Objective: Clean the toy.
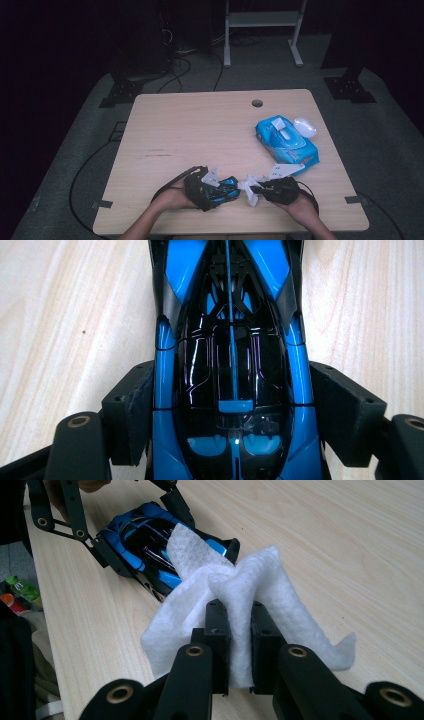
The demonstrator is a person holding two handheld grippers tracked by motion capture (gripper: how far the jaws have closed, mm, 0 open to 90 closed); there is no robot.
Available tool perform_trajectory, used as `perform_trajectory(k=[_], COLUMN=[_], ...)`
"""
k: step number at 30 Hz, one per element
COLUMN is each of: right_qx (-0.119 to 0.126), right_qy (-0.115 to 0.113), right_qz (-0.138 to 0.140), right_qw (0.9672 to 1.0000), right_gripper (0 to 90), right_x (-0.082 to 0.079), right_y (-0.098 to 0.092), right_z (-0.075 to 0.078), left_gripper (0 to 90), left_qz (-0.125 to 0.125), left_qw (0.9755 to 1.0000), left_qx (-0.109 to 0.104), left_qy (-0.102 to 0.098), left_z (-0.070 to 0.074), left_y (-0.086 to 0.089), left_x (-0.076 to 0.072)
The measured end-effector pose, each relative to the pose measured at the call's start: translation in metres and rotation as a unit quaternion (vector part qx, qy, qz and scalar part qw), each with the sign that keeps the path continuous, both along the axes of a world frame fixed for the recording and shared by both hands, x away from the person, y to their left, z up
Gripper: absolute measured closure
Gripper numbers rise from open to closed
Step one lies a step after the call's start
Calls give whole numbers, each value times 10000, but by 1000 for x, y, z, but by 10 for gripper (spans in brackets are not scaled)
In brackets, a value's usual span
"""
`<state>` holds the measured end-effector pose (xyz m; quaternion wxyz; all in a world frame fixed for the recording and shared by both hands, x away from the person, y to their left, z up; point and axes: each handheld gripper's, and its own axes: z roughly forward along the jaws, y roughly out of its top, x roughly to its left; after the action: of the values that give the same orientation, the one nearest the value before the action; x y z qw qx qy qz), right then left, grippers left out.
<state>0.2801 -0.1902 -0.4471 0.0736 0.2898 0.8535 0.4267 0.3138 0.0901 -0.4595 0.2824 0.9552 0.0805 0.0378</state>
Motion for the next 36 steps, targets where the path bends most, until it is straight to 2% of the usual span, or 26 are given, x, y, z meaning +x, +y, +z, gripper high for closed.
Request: perform_trajectory(k=[4,10,15,16,18,21,26,29,36], right_qx=[21,40,47,48,42,51,40,26,36], right_qy=[9,-11,-1,-3,10,3,21,11,24], right_qz=[-31,-38,-59,-62,-63,-67,-59,-28,-51], right_qw=[10000,10000,10000,10000,10000,10000,10000,10000,10000], right_gripper=[811,811,811,811,811,809,807,807,808], right_x=[0,0,1,0,0,0,0,0,1], right_y=[-2,-3,-3,-3,-3,-3,-3,-2,-4], right_z=[0,1,2,2,2,2,1,1,0], left_gripper=[264,265,265,265,265,263,254,195,182], left_qz=[59,4,25,22,28,110,166,306,204], left_qw=[9998,9999,9994,9994,9998,9996,9994,9989,9994], left_qx=[-204,-159,-340,-329,-210,-240,-283,-350,-279], left_qy=[31,-31,-23,47,15,126,103,64,25], left_z=[3,5,8,7,4,-1,-2,-4,-8], left_y=[3,3,4,4,2,2,0,-3,-10], left_x=[1,1,2,2,2,2,2,3,2])
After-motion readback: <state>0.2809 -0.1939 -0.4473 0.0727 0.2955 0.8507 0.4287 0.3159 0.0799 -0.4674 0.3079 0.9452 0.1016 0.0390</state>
